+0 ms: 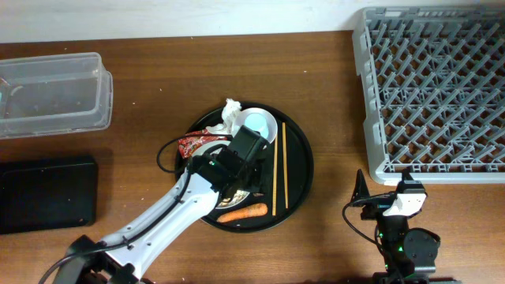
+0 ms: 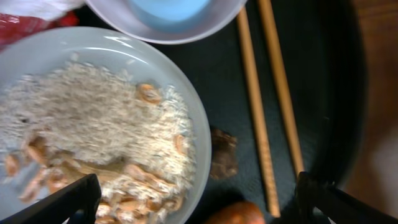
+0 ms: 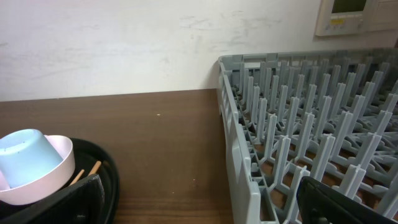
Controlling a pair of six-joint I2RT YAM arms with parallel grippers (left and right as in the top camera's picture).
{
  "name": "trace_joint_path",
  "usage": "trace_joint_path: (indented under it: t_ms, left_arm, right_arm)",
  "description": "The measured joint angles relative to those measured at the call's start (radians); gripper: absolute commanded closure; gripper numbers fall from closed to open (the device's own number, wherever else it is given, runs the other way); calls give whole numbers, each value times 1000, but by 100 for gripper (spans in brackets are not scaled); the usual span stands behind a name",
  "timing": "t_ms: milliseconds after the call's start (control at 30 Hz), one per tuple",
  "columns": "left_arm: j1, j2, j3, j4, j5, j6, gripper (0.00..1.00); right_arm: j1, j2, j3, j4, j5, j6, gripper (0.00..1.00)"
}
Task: Sort waste into correct bins and load items into the dishwasher rack
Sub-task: 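Reach the left gripper to the white plate rim on the round tray, then grasp the white plate rim with the left gripper and lift it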
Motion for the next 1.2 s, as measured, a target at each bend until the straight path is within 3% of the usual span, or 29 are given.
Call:
trace_joint_path:
  t_ms: [33, 133, 300, 467, 500, 800, 867, 1100, 1200]
  left_arm:
    - [-5, 5, 0, 17, -51, -3, 22]
    - [-23, 15, 0, 61, -150, -38, 22]
    - [-61, 114, 0, 103, -195, -149, 27]
    - [-83, 186, 0, 185, -232, -173, 39]
    - [-84, 195, 0, 203, -235, -175, 46]
    - [-96, 287, 1, 218, -253, -202, 47]
    - [-97, 290, 0, 218, -254, -207, 53]
    - [-98, 324, 1, 290, -269, -220, 54]
    - [-98, 324, 3, 290, -270, -221, 59]
  right_arm:
    - [0, 0, 0, 0, 0, 0, 2]
    - [0, 0, 0, 0, 0, 0, 2]
    - [0, 0, 0, 0, 0, 0, 2]
    - [0, 0, 0, 0, 0, 0, 2]
    - [0, 0, 0, 0, 0, 0, 1]
    - [0, 0, 0, 0, 0, 0, 2]
    - [0, 0, 0, 0, 0, 0, 2]
    - [0, 0, 0, 0, 0, 0, 2]
    - [0, 0, 0, 0, 0, 0, 2]
